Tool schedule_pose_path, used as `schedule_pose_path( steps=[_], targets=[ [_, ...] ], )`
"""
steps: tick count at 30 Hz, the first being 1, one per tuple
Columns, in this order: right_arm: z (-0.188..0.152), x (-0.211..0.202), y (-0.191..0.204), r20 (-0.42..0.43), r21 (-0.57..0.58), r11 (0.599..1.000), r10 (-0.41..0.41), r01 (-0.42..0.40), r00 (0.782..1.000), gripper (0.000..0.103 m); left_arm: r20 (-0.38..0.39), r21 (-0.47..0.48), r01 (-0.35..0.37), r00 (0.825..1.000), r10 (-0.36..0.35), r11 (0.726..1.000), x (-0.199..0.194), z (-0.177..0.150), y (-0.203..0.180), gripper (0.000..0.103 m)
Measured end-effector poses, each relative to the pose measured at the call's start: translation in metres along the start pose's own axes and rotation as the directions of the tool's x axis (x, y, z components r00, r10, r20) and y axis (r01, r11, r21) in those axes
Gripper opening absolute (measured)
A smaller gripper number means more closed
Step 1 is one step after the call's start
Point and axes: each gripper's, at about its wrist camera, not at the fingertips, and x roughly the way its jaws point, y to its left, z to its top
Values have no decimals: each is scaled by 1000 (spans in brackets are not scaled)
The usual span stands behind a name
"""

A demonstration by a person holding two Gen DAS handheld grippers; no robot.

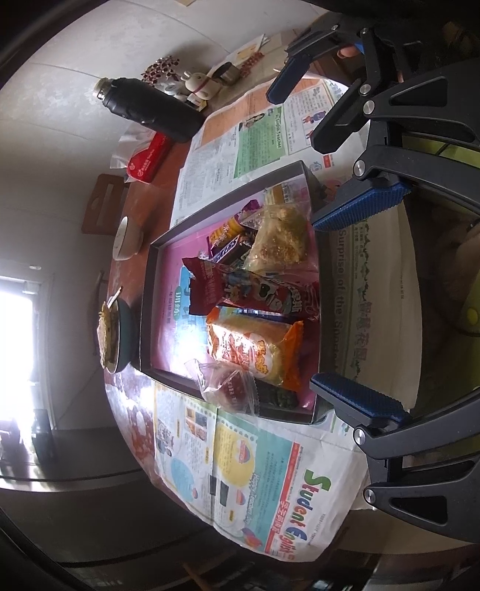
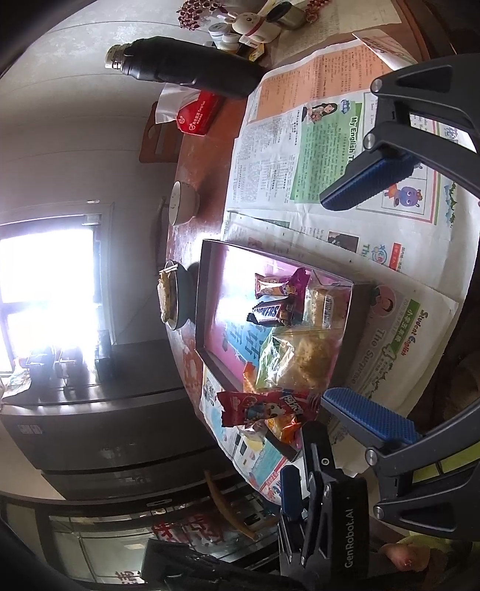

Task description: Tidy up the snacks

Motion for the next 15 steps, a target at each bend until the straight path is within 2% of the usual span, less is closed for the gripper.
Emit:
schedule_pose_path(
  steps=[15],
  targets=[
    [-1, 2, 2, -4, -9, 1000, 9, -9, 1000, 98, 1, -5, -2, 1000, 2, 1000, -1, 0, 1, 80]
  ],
)
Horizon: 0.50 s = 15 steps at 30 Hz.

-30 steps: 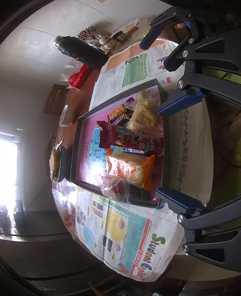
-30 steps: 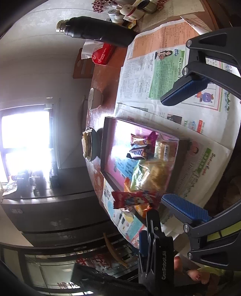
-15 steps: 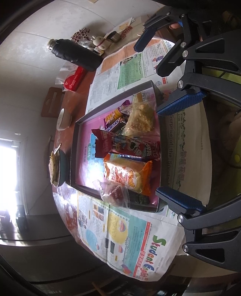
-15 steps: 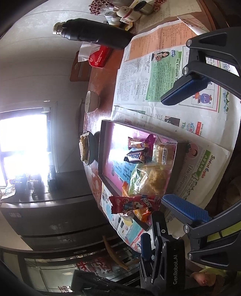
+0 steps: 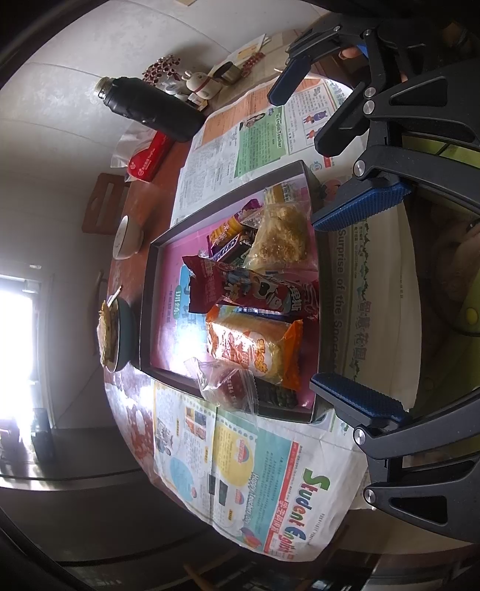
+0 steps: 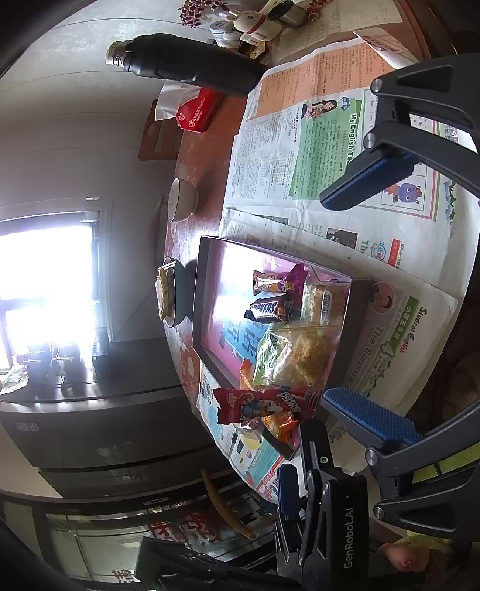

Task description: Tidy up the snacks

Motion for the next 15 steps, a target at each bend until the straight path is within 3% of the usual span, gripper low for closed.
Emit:
schedule_pose_path(
  steps=[15],
  targets=[
    [0, 0, 0, 0, -1, 1000, -1, 1, 1000, 98, -5, 3, -10, 1000, 10, 1000, 0, -1, -1, 80]
  ],
)
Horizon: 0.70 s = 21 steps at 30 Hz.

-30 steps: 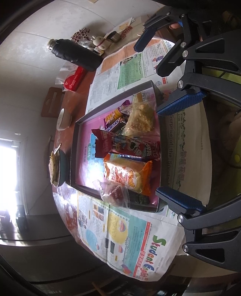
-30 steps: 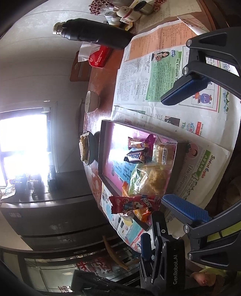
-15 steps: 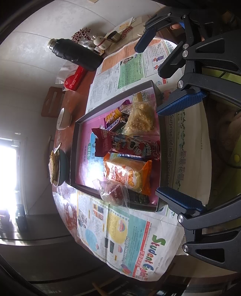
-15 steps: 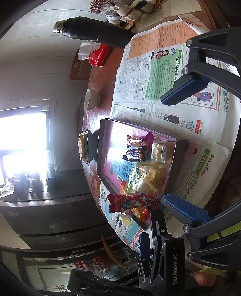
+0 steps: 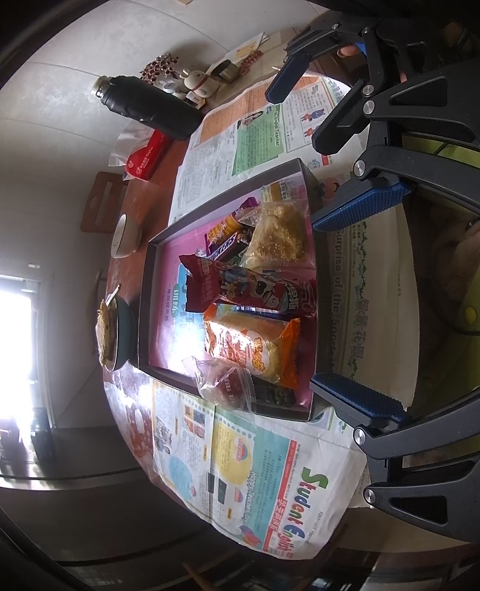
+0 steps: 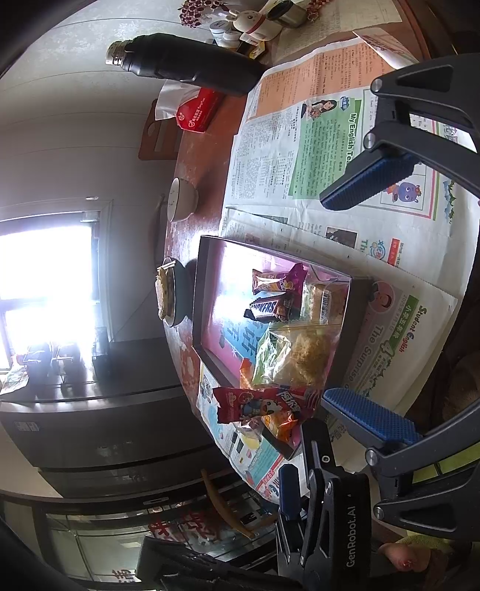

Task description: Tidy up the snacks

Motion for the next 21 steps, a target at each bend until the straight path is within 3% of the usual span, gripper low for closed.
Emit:
schedule_pose_path(
  steps=[21],
  targets=[
    [0, 0, 0, 0, 7, 1000, -5, 5, 1000, 98, -5, 11, -13, 1000, 13, 1000, 0, -1, 1, 80]
  ],
)
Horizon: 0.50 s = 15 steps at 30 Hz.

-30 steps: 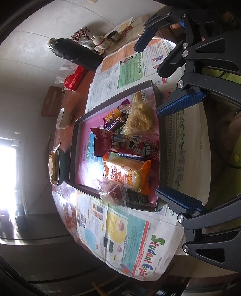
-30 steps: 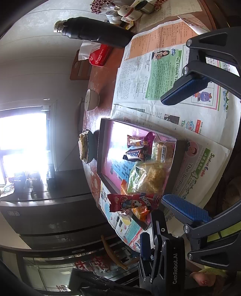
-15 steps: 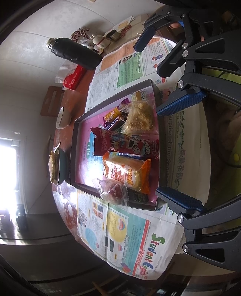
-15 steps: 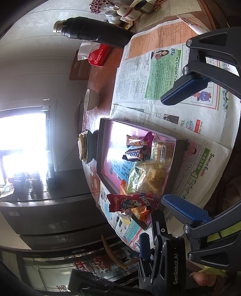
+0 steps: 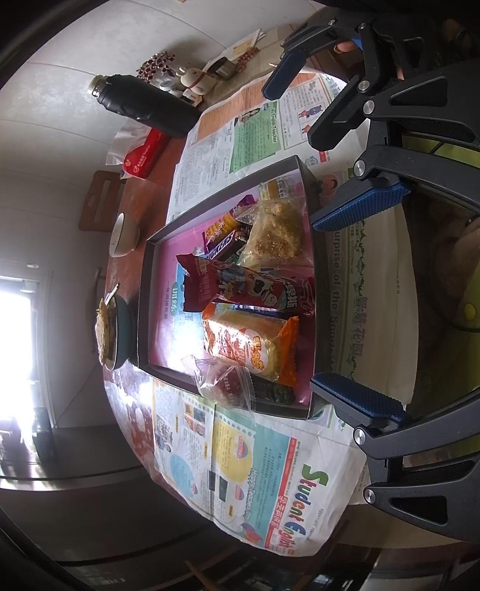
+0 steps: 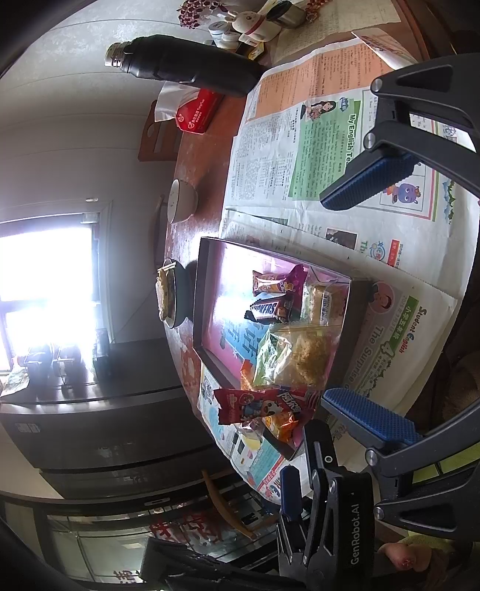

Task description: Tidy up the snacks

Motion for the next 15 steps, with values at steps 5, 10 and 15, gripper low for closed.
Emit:
schedule_pose_path(
  steps=[5, 10, 15],
  targets=[
    [0, 0, 0, 0, 0, 1000, -1, 1, 1000, 98, -3, 1, 0, 1000, 0, 1000, 0, 0, 0, 80],
    [0, 0, -1, -1, 3, 1000, -1, 1, 1000, 98, -1, 1, 2, 1000, -2, 1000, 0, 0, 0, 80],
    [0, 0, -1, 0, 3, 1000, -2, 2, 1000, 98, -1, 10, -9, 1000, 9, 1000, 0, 0, -2, 80]
  ],
)
